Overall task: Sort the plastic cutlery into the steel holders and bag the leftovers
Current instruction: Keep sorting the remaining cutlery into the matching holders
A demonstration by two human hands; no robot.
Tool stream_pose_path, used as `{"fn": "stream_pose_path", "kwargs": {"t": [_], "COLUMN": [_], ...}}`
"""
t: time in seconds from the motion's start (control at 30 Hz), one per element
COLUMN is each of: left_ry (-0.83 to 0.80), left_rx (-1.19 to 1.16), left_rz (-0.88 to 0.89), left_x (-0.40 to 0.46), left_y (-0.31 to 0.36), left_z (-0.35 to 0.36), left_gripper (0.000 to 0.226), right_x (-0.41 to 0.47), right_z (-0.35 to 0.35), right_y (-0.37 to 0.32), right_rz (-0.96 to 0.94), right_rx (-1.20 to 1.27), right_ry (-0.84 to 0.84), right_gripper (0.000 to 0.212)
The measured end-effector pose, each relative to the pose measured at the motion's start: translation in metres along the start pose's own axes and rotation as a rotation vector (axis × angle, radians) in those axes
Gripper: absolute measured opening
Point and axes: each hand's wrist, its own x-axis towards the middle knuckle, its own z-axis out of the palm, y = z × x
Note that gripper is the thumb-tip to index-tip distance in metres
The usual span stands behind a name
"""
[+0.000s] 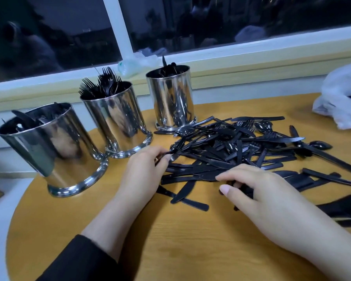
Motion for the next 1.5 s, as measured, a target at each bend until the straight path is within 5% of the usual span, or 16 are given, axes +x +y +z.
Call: {"fn": "stream_pose_path", "kwargs": {"t": [0.23,0.4,0.6,0.9,1.1,1.37,1.5], "left_ry": [-0.097,-0.066,0.020,0.055,0.057,0.077,0.084], "left_rx": [-0.334,-0.473,-0.672,-0.831,-0.692,-0.815,-0.818], "left_rz": [0.023,0.019,-0.120,-0.209,-0.251,-0.293,-0.298], "left_x": [-0.005,0.022,0.045,0.052,0.053,0.057,0.057], "left_y": [0.035,0.061,0.052,0.012,0.001,-0.009,-0.011], "left_z": [0.006,0.008,0.016,0.006,0.003,-0.002,-0.002], "left_gripper": [0.006,0.027,0.034,0.018,0.039,0.034,0.038], "right_x": [0.014,0.058,0.091,0.110,0.126,0.167,0.170], "right_z": [-0.025,-0.066,-0.061,-0.045,-0.009,0.051,0.067], "right_y": [-0.007,-0.005,0.031,0.029,-0.014,-0.039,-0.037], "right_rz": [0.104,0.041,0.081,0.066,-0.021,-0.306,-0.378], "right_rx": [0.302,0.222,0.154,0.022,-0.087,-0.483,-0.619], "right_ry": [0.130,0.280,0.425,0.336,0.066,-0.263,-0.272], "right_gripper": [0.021,0.014,0.029,0.029,0.015,0.023,0.041]}}
